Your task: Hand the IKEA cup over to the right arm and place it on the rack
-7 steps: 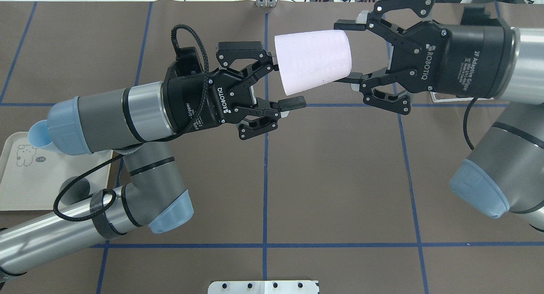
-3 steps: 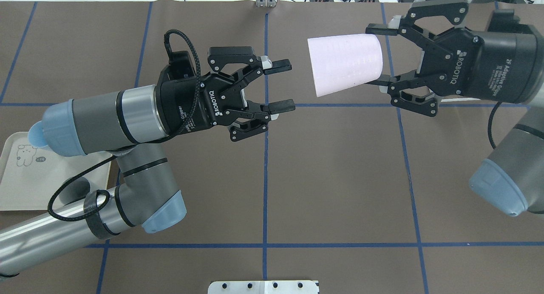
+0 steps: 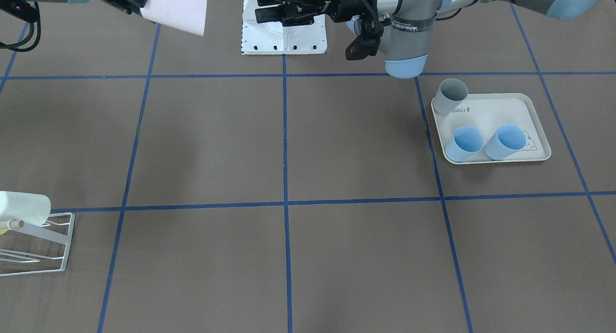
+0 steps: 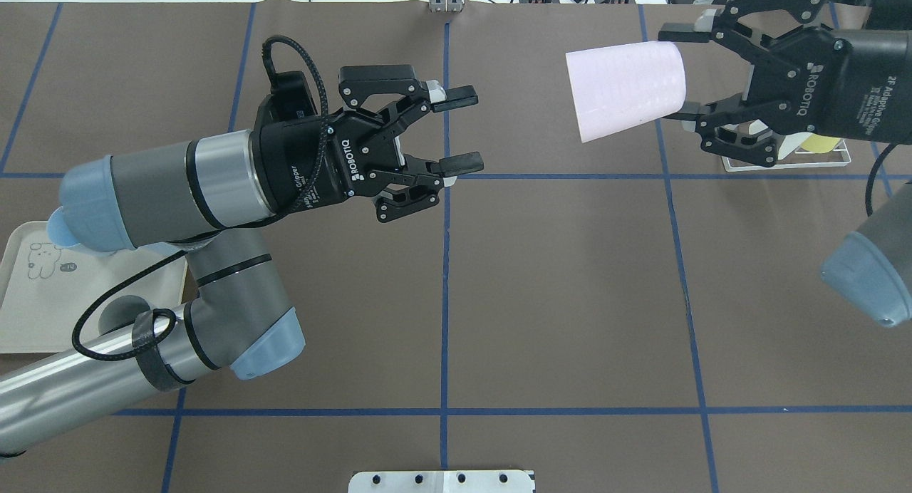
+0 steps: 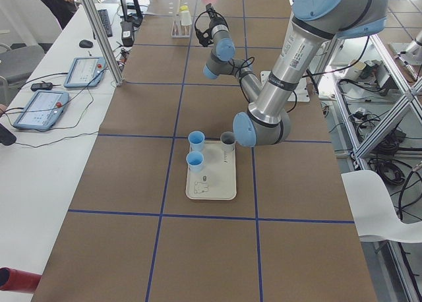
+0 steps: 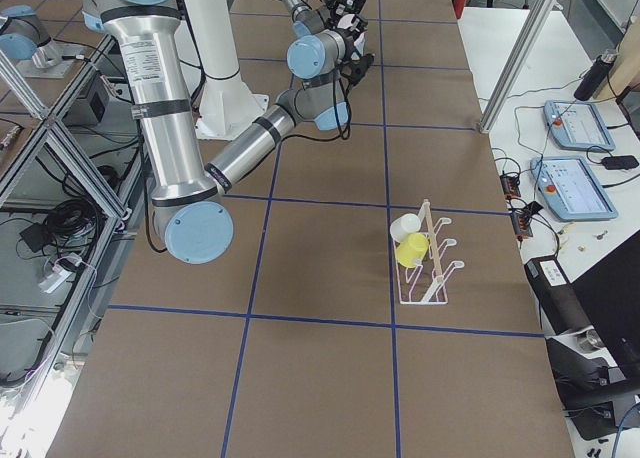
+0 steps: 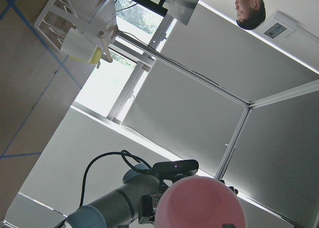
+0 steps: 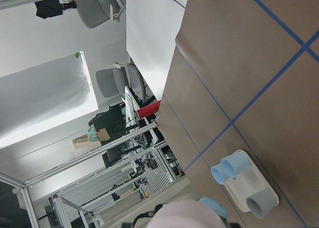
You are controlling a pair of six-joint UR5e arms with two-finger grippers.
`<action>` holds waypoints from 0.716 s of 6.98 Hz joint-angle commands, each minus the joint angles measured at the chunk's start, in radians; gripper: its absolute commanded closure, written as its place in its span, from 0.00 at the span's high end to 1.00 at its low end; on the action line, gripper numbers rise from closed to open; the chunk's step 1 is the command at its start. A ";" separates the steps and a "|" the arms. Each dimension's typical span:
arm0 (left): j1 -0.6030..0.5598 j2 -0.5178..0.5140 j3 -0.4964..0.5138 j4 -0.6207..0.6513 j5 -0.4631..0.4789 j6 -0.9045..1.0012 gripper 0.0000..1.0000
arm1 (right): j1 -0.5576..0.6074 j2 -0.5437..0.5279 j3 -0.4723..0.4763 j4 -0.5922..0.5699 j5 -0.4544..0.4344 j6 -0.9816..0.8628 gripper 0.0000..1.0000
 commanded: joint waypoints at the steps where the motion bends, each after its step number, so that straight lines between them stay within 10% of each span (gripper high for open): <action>1: -0.011 0.018 0.007 0.027 0.004 0.125 0.70 | 0.065 -0.066 -0.073 -0.015 0.023 -0.262 0.00; 5: -0.039 0.018 0.062 0.059 0.007 0.165 0.69 | 0.386 -0.073 -0.131 -0.381 0.305 -0.725 0.00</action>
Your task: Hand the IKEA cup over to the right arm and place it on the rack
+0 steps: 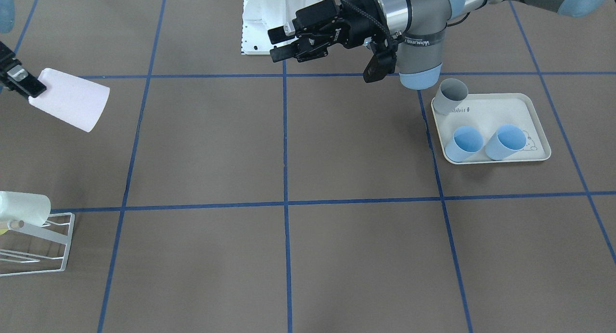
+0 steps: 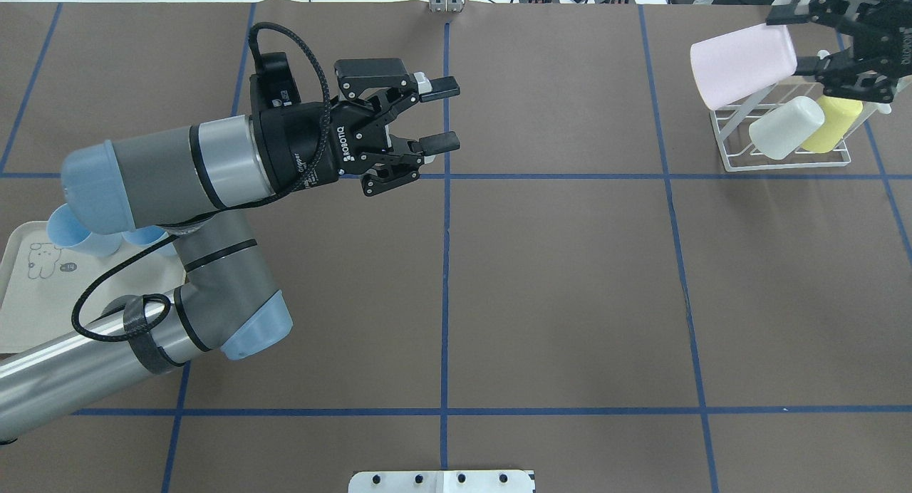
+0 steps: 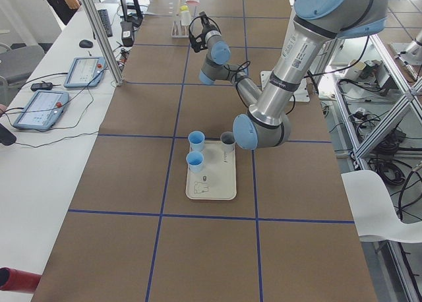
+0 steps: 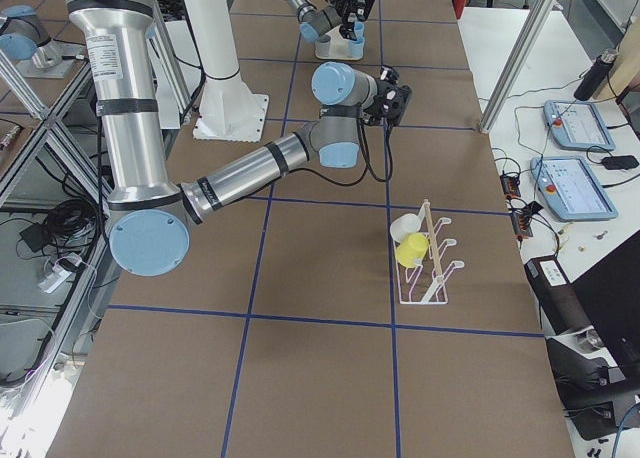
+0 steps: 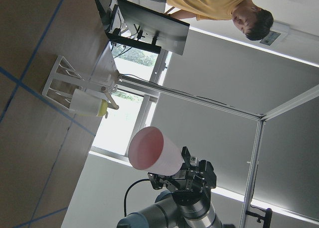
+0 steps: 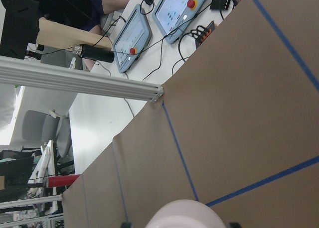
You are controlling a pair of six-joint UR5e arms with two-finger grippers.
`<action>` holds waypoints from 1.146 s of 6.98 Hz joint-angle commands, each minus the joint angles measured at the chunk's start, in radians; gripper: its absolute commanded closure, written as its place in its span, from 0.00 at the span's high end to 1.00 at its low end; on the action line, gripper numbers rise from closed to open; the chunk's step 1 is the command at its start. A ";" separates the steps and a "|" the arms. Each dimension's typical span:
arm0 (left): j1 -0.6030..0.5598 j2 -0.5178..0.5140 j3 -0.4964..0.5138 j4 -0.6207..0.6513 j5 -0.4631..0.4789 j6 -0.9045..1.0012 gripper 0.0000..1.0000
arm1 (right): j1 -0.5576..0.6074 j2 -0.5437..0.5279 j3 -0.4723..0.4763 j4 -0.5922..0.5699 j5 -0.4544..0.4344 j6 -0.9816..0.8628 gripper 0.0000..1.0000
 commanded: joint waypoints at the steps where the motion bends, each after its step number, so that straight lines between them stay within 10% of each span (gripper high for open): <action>1: -0.001 0.000 0.015 0.024 0.001 0.034 0.69 | 0.159 -0.013 -0.021 -0.254 0.113 -0.323 0.00; 4: 0.000 0.000 0.016 0.049 0.002 0.034 0.70 | 0.260 -0.103 -0.074 -0.520 0.110 -0.856 0.00; 8: 0.002 -0.001 0.029 0.051 0.005 0.034 0.70 | 0.263 -0.050 -0.254 -0.546 0.067 -0.993 0.00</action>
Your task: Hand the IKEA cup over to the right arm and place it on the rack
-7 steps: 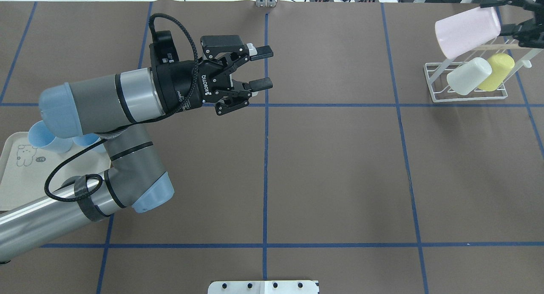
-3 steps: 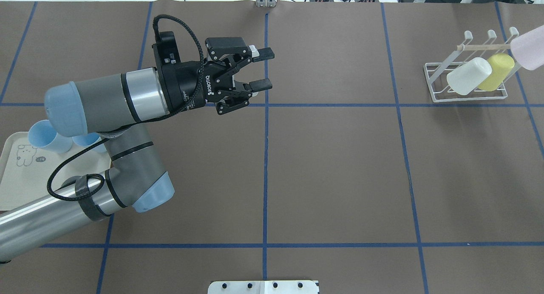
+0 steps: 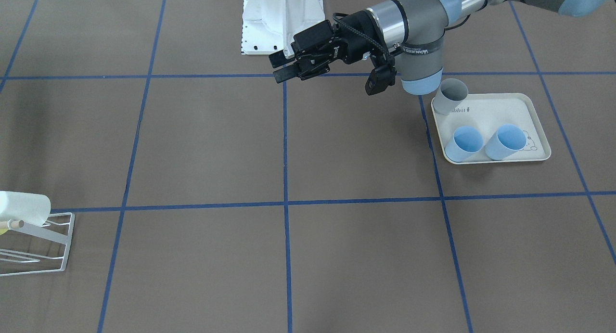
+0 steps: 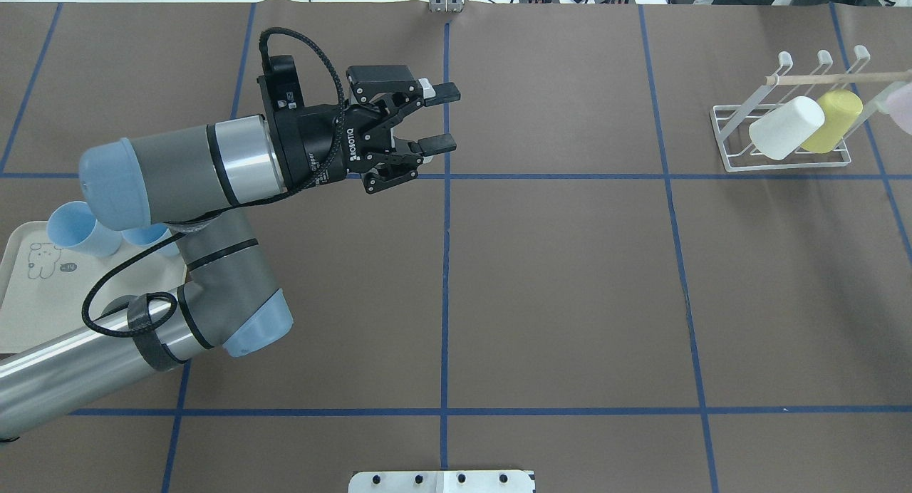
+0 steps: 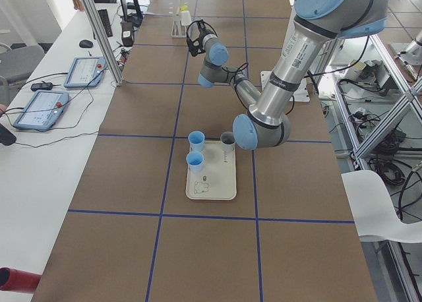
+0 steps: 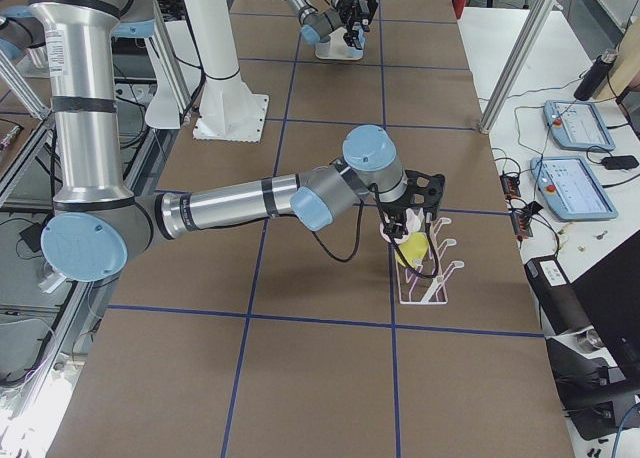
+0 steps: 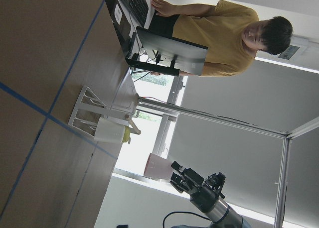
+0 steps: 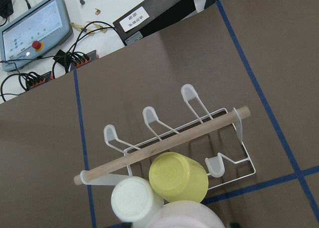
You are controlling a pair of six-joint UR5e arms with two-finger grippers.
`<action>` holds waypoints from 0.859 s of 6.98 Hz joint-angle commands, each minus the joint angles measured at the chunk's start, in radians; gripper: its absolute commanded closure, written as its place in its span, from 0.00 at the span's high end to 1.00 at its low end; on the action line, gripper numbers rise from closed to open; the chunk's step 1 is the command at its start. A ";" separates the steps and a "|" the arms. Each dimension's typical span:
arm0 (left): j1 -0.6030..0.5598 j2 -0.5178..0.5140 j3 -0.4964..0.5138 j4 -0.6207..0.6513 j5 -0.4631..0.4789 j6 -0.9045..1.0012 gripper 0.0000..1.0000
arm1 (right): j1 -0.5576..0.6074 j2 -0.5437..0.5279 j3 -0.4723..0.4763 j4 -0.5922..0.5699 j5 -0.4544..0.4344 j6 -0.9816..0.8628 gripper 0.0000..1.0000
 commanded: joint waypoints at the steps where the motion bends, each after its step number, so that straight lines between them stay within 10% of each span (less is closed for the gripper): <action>1: 0.000 -0.002 0.005 0.000 0.001 0.000 0.70 | 0.001 0.049 -0.102 0.000 -0.015 -0.043 0.00; 6: 0.004 -0.007 0.005 0.015 0.004 0.000 0.70 | -0.001 0.095 -0.202 0.000 -0.038 -0.112 0.00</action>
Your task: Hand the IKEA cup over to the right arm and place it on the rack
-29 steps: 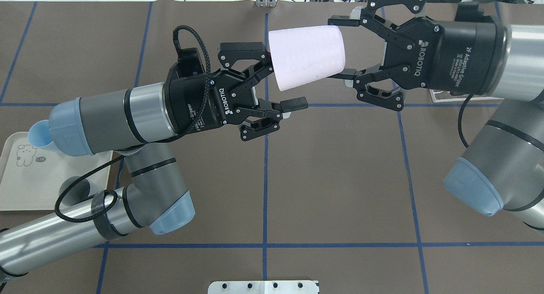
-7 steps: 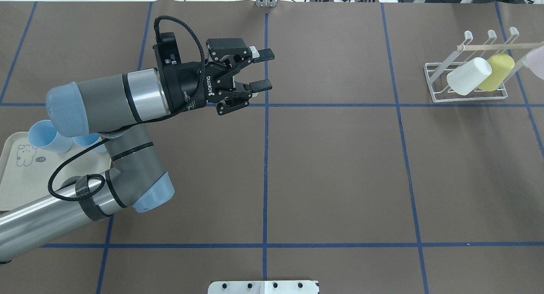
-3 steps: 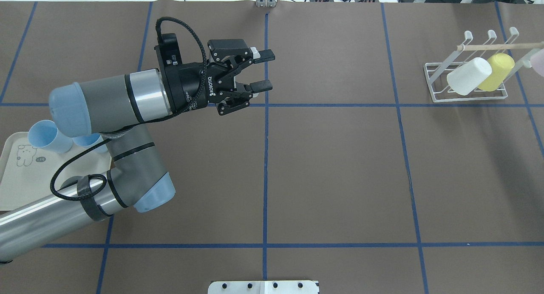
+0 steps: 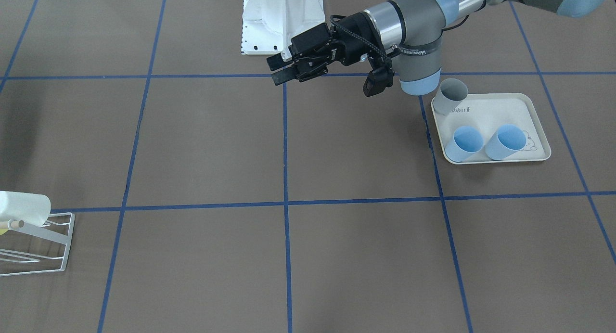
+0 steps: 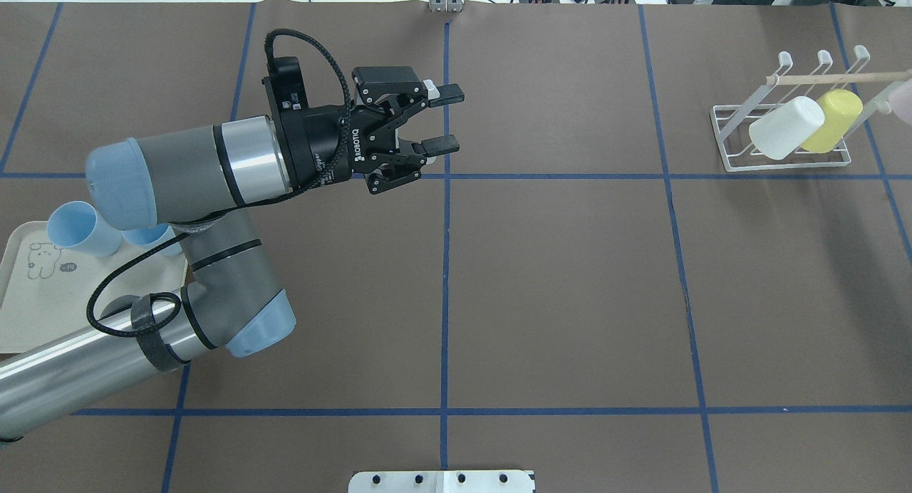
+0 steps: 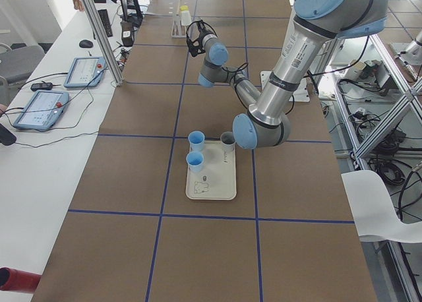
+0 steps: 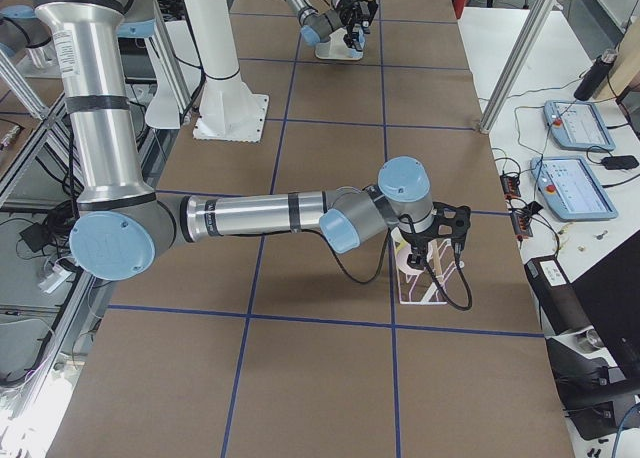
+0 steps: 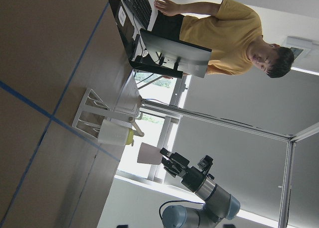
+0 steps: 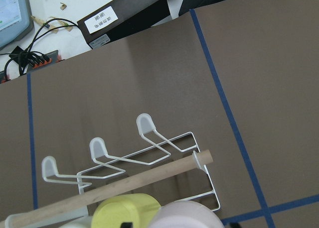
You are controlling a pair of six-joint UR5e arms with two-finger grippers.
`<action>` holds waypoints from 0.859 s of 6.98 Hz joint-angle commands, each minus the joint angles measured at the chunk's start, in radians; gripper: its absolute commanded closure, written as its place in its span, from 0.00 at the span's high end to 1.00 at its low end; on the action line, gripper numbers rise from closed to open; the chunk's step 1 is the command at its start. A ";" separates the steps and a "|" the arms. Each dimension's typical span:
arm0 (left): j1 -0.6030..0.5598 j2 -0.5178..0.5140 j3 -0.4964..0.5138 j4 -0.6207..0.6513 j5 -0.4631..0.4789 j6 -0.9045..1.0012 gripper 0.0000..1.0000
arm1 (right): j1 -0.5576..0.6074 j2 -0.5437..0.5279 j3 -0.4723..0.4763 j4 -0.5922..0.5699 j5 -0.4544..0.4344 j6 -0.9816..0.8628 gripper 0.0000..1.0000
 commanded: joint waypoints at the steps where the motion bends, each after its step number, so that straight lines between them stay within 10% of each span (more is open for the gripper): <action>1: 0.000 -0.001 -0.001 0.000 0.001 0.000 0.70 | -0.004 0.013 -0.017 0.000 -0.004 0.001 0.00; 6: 0.002 0.001 0.000 0.002 0.015 0.000 0.70 | -0.039 0.041 -0.051 0.010 -0.042 0.005 0.00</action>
